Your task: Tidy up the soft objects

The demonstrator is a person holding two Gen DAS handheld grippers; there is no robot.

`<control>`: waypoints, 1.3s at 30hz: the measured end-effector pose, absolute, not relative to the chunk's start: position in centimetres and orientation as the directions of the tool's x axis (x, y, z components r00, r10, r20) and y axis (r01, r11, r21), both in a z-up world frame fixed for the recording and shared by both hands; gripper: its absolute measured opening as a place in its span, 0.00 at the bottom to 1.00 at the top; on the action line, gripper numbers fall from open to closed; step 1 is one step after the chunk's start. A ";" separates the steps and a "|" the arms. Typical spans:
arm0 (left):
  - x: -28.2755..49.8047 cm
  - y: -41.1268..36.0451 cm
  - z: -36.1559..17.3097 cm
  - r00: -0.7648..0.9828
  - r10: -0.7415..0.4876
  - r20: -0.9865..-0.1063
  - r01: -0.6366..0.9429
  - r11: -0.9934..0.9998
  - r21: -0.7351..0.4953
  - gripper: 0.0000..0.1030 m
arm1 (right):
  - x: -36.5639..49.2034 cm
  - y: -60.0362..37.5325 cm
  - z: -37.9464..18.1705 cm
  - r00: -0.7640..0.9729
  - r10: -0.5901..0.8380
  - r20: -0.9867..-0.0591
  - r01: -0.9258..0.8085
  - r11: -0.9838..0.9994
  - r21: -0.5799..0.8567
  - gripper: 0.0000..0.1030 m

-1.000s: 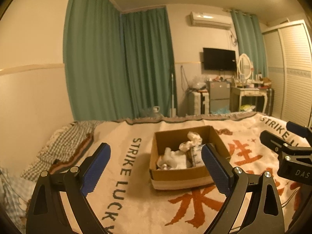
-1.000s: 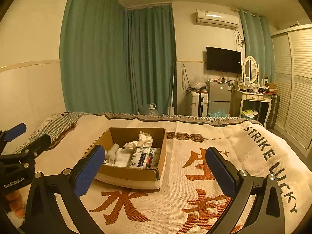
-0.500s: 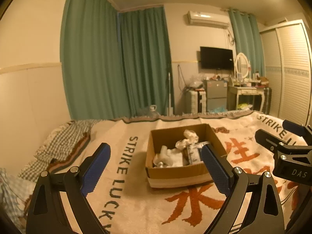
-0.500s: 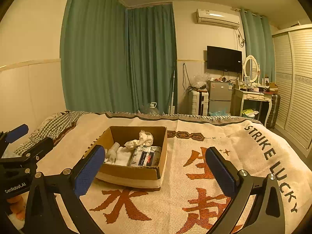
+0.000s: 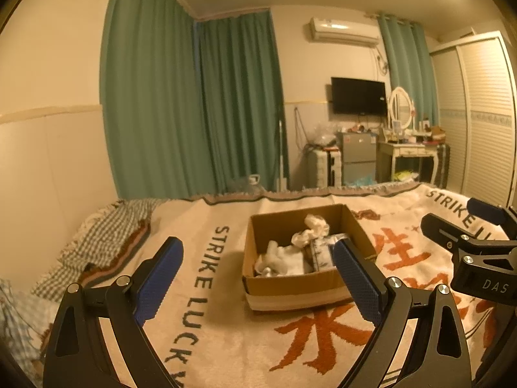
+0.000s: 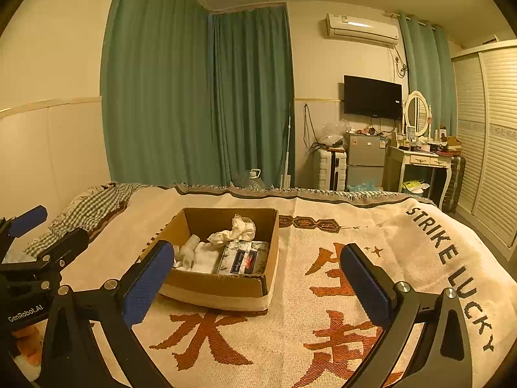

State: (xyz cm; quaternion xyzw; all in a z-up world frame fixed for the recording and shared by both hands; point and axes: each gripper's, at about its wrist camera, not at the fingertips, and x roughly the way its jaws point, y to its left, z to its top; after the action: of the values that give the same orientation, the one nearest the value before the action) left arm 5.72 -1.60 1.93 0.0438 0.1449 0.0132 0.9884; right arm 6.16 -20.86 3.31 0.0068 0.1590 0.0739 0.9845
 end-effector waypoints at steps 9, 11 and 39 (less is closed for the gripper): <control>5.7 -1.5 1.8 0.956 0.038 -0.290 -0.011 0.996 0.092 0.93 | 6.2 -20.8 3.3 0.937 0.154 -0.313 -0.150 0.988 0.039 1.00; 5.7 -1.5 1.8 0.956 0.035 -0.292 -0.009 0.996 0.090 0.93 | 6.2 -20.8 3.3 0.938 0.152 -0.312 -0.148 0.988 0.039 1.00; 5.6 -1.4 1.5 0.956 0.036 -0.290 -0.009 0.995 0.095 0.93 | 6.3 -20.7 3.1 0.936 0.156 -0.317 -0.152 0.988 0.038 1.00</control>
State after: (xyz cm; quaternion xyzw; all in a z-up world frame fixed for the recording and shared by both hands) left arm 5.55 -1.42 1.55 0.0464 0.1475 0.0115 0.9879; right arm 6.29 -20.73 3.12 0.0062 0.1615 0.0782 0.9837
